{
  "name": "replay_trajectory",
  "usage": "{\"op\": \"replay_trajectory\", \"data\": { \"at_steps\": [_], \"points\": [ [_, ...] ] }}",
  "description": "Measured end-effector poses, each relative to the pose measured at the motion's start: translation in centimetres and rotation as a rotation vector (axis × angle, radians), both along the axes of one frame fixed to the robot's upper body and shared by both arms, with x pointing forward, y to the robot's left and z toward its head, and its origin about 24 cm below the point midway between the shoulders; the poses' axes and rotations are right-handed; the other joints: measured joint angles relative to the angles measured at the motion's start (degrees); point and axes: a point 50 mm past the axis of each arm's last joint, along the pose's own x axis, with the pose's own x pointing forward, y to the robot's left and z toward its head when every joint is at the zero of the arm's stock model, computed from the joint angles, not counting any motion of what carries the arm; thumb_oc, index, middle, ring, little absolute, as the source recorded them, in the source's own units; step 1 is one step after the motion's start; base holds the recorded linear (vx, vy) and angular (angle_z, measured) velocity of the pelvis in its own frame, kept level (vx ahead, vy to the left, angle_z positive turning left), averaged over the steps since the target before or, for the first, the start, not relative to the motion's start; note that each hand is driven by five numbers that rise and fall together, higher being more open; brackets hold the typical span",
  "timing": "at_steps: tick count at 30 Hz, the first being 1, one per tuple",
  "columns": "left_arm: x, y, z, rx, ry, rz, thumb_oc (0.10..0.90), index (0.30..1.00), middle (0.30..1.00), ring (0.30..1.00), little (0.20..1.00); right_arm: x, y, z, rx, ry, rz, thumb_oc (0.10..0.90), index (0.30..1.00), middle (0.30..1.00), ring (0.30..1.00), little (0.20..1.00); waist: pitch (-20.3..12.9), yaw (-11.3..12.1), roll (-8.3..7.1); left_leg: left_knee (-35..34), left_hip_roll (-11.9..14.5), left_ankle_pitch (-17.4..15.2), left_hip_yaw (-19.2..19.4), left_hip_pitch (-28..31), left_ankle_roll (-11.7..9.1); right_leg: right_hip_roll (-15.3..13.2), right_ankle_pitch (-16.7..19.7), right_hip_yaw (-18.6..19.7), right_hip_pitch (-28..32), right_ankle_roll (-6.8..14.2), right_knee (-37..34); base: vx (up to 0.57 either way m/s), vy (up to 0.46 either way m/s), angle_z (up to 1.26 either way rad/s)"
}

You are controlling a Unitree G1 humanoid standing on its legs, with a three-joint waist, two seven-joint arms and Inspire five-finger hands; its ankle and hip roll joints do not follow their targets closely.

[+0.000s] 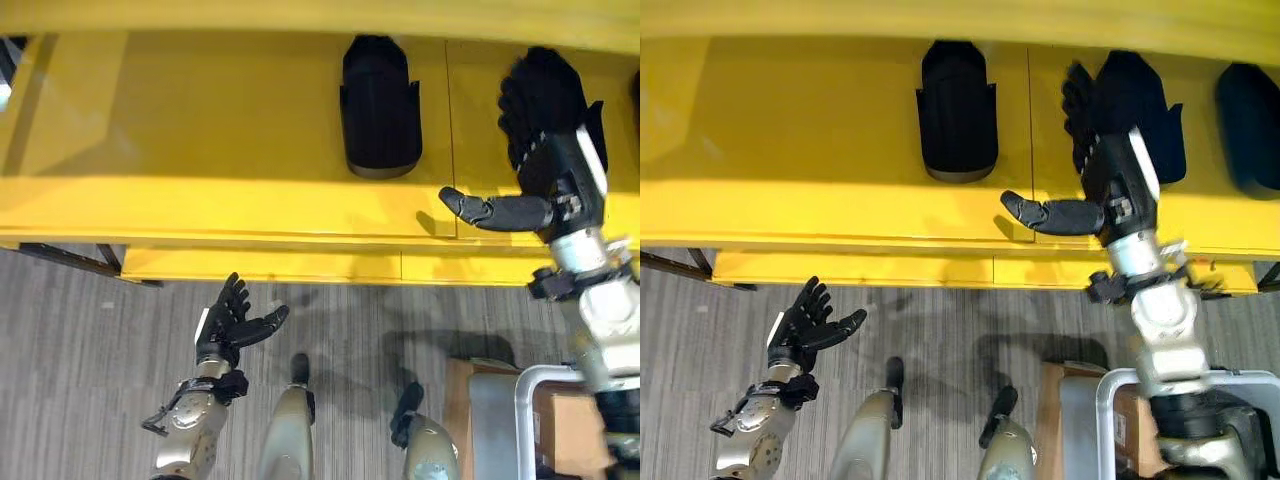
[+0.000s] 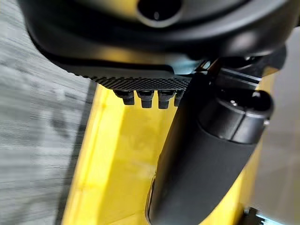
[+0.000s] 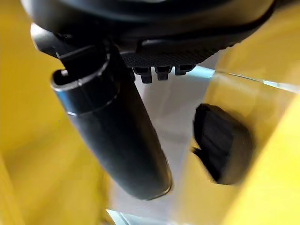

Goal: Move parts from the plastic box to the shelf.

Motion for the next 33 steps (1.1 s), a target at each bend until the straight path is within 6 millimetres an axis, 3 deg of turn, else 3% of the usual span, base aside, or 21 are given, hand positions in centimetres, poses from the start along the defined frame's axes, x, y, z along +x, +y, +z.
{"op": "replay_trajectory", "data": {
  "at_steps": [3,5,7,13,17,24,27,29,33],
  "points": [
    [-0.4,-0.9,-0.5,-0.023,0.014,-0.025,0.900,1.000,1.000,1.000,1.000,-0.5,0.9,-2.6,0.023,0.105,0.046,0.900,1.000,1.000,1.000,1.000,-2.57,-0.96,0.36,-1.97,-0.54,0.24,0.57,1.59,0.08,-0.12,1.01,0.00,1.47,0.61,-2.54,0.06,0.061,-0.04],
    [-0.6,-1.3,-0.9,-0.044,0.023,-0.018,0.900,1.000,1.000,1.000,1.000,-1.5,1.5,-4.8,0.144,0.144,0.037,0.900,1.000,1.000,1.000,1.000,-3.53,-1.01,-0.50,-4.43,-0.91,0.50,1.47,5.33,-0.06,-0.32,1.29,0.08,4.58,0.91,-4.55,0.03,0.045,-0.08],
    [-1.6,-1.6,-1.8,-0.045,0.061,-0.024,0.900,1.000,1.000,1.000,1.000,-2.5,2.3,-7.1,0.227,0.221,0.055,0.900,1.000,1.000,1.000,1.000,-6.89,-1.79,-1.05,-5.86,-1.27,0.57,1.92,6.16,-0.05,-0.21,1.49,0.21,4.99,1.17,-5.77,0.03,0.063,-0.10],
    [-2.8,-1.4,-2.9,-0.038,0.118,0.013,0.900,1.000,1.000,1.000,1.000,-5.3,2.9,-12.9,0.311,0.440,0.036,0.900,1.000,1.000,1.000,1.000,-9.57,-3.38,-2.48,-10.87,-2.05,2.57,3.44,10.37,-0.13,-1.14,1.86,1.09,6.20,1.35,-6.35,0.02,0.074,-0.09],
    [-2.9,-1.4,-3.2,0.001,0.135,0.001,0.900,1.000,1.000,1.000,1.000,-6.9,2.4,-16.7,0.305,0.625,-0.010,0.900,1.000,1.000,1.000,1.000,-10.48,-4.32,-2.48,-11.90,-3.18,3.08,4.66,11.40,0.43,-2.12,2.42,2.31,6.15,2.01,-6.30,0.02,0.084,-0.09],
    [-2.5,-1.6,-3.0,0.015,0.127,-0.011,0.900,1.000,1.000,1.000,1.000,-7.4,2.1,-17.3,0.362,0.637,-0.083,0.900,1.000,1.000,1.000,1.000,-11.14,-5.99,-2.73,-13.12,-6.59,2.93,6.38,11.92,2.58,-5.48,4.14,4.80,4.59,1.62,-4.34,0.01,0.183,-0.05],
    [-2.0,-1.7,-2.6,0.018,0.106,-0.021,0.900,1.000,1.000,1.000,1.000,-7.6,1.7,-17.2,0.418,0.618,-0.124,0.900,1.000,1.000,1.000,1.000,-11.38,-7.49,-2.61,-13.74,-8.19,3.28,6.75,11.68,3.77,-7.35,6.63,6.08,3.64,0.04,-3.86,0.00,0.212,0.06],
    [-1.9,-1.9,-2.6,0.019,0.100,-0.030,0.900,1.000,1.000,1.000,1.000,-7.7,1.5,-17.0,0.443,0.599,-0.153,0.900,1.000,1.000,1.000,1.000,-11.57,-8.54,-2.46,-13.82,-9.04,3.54,7.21,11.22,4.87,-8.10,8.80,7.13,2.24,-0.78,-3.79,-0.03,0.168,-0.08],
    [-1.9,-1.4,-2.2,0.051,0.072,-0.025,0.900,1.000,1.000,1.000,1.000,-7.3,1.1,-15.9,0.498,0.526,-0.196,0.900,1.000,1.000,1.000,1.000,-11.48,-8.34,-2.51,-15.02,-9.44,4.98,12.23,9.52,7.34,-8.99,18.86,7.55,-3.48,-1.80,-6.30,-0.06,0.173,-0.59]
  ]
}}
